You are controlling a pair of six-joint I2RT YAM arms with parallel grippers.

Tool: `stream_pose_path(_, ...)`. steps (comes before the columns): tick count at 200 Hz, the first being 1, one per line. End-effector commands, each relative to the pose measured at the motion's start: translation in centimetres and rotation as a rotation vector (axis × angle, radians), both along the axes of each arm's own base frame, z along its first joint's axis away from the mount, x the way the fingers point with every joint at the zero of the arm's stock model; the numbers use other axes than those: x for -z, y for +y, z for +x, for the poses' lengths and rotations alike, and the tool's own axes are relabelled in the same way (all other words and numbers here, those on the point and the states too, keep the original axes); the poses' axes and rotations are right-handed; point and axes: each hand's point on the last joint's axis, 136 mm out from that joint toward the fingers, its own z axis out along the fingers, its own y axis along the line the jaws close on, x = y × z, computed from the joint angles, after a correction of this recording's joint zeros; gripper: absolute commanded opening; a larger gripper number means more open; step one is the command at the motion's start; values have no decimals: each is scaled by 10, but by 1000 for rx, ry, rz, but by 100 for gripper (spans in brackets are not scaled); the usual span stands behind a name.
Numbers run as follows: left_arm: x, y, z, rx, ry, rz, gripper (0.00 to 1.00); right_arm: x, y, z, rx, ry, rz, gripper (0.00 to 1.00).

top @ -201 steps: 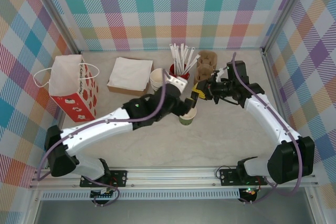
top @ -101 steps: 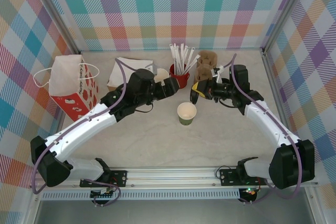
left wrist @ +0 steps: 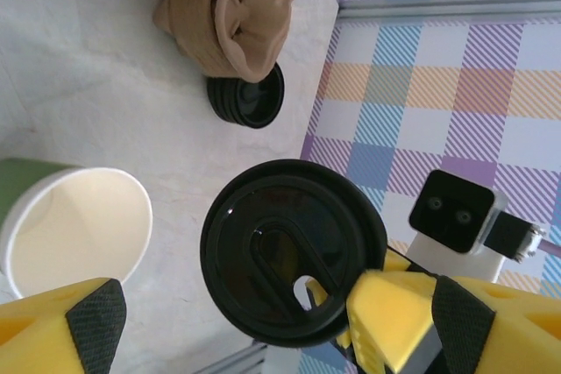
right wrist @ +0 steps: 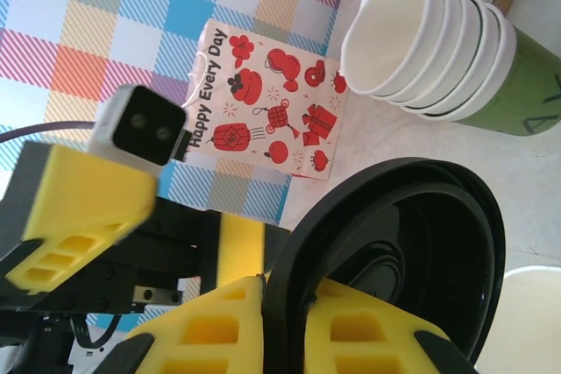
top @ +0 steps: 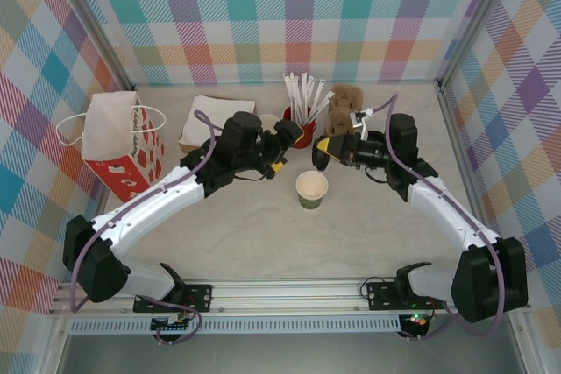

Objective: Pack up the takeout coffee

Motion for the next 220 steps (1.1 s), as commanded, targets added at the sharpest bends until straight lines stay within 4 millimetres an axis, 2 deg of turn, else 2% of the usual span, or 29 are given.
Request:
stream_pose_path(1,-3,-12,3,10,46,-97,92,-24,6,-8,-42,-130,37,8)
stream_pose_path(36,3,-23,4,38,75,-131,92,-28,17,-14,-73,-153,48,7)
stream_pose_path(82,7,-29,6,41,95,-160,91,-31,25,-18,-94,-164,54,8)
stream_pose_path(127,8,-31,6,32,105,-199,82,-36,26,-17,-85,-167,73,8)
stream_pose_path(192,1,-30,7,18,104,-239,77,-36,27,-16,-67,-158,83,8)
stream_pose_path(220,-4,-33,7,24,107,-269,80,-32,28,-15,-60,-150,78,8)
